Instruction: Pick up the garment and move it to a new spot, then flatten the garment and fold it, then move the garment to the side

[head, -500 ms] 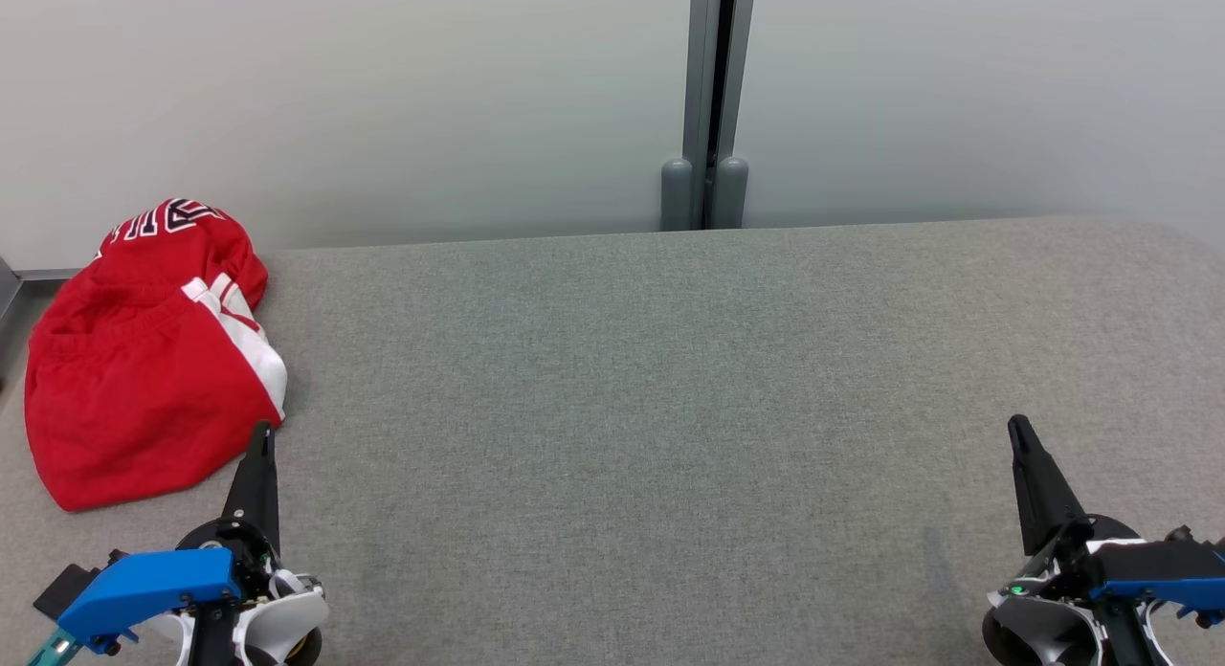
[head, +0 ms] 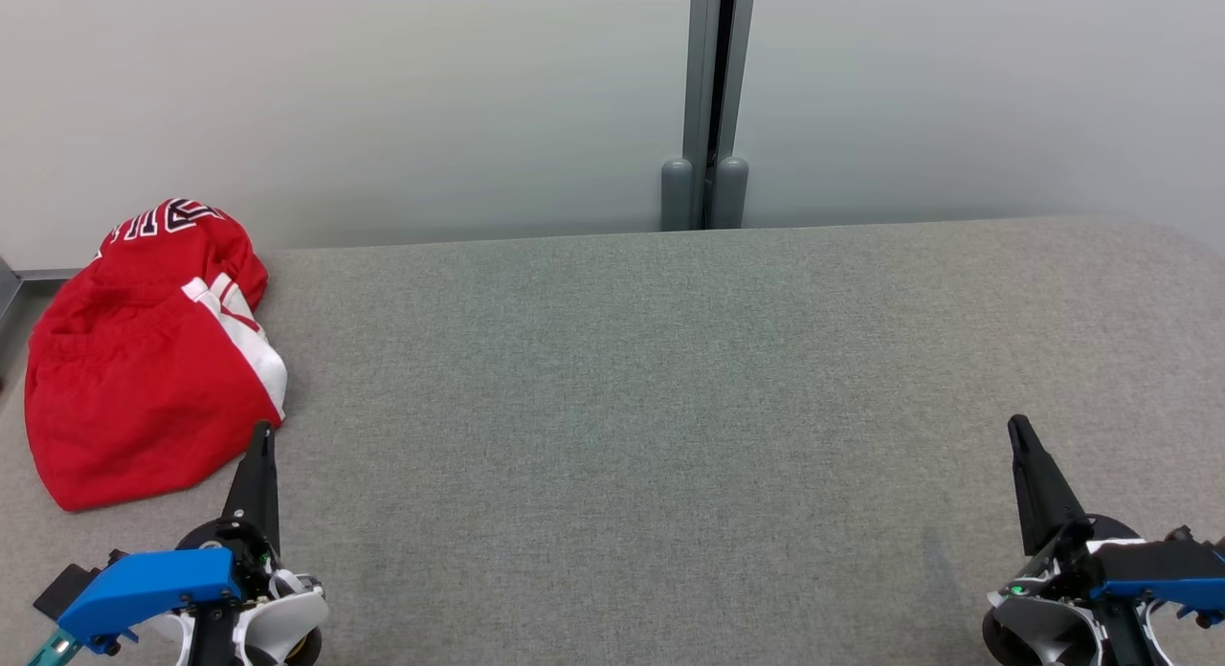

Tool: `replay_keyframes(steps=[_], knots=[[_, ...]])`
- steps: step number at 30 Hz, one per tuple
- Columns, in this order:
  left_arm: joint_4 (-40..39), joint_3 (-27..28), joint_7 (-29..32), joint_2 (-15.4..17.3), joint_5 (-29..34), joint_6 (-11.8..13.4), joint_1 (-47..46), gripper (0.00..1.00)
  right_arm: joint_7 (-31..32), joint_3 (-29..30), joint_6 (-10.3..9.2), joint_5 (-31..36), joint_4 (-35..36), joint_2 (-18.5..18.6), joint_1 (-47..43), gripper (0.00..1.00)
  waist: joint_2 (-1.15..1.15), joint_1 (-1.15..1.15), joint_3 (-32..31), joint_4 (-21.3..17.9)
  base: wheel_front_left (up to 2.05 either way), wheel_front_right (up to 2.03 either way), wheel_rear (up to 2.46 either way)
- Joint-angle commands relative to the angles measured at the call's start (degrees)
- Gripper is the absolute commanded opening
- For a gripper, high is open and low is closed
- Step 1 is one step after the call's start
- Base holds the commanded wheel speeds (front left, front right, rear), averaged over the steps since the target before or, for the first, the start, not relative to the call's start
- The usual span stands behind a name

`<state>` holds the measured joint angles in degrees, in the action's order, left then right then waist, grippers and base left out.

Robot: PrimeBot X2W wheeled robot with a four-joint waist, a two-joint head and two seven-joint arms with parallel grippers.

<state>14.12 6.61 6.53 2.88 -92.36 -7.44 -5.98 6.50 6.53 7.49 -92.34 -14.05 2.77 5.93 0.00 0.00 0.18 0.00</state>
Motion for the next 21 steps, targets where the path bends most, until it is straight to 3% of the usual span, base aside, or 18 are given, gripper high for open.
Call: replay_keyframes(steps=[1, 21], knots=[[-0.2, 0.0, 0.1, -0.1, -0.1, -0.2, -0.6, 0.0, 0.2, 0.1, 0.0, -0.2, 0.2, 0.2, 0.5, 0.0, 0.0, 0.0, 0.0, 0.0, 0.0, 0.0, 0.0], [-0.2, 0.0, 0.1, -0.1, -0.1, -0.2, -0.6, 0.0, 0.2, 0.1, 0.0, -0.2, 0.2, 0.2, 0.5, 0.0, 0.0, 0.0, 0.0, 0.0, 0.0, 0.0, 0.0]])
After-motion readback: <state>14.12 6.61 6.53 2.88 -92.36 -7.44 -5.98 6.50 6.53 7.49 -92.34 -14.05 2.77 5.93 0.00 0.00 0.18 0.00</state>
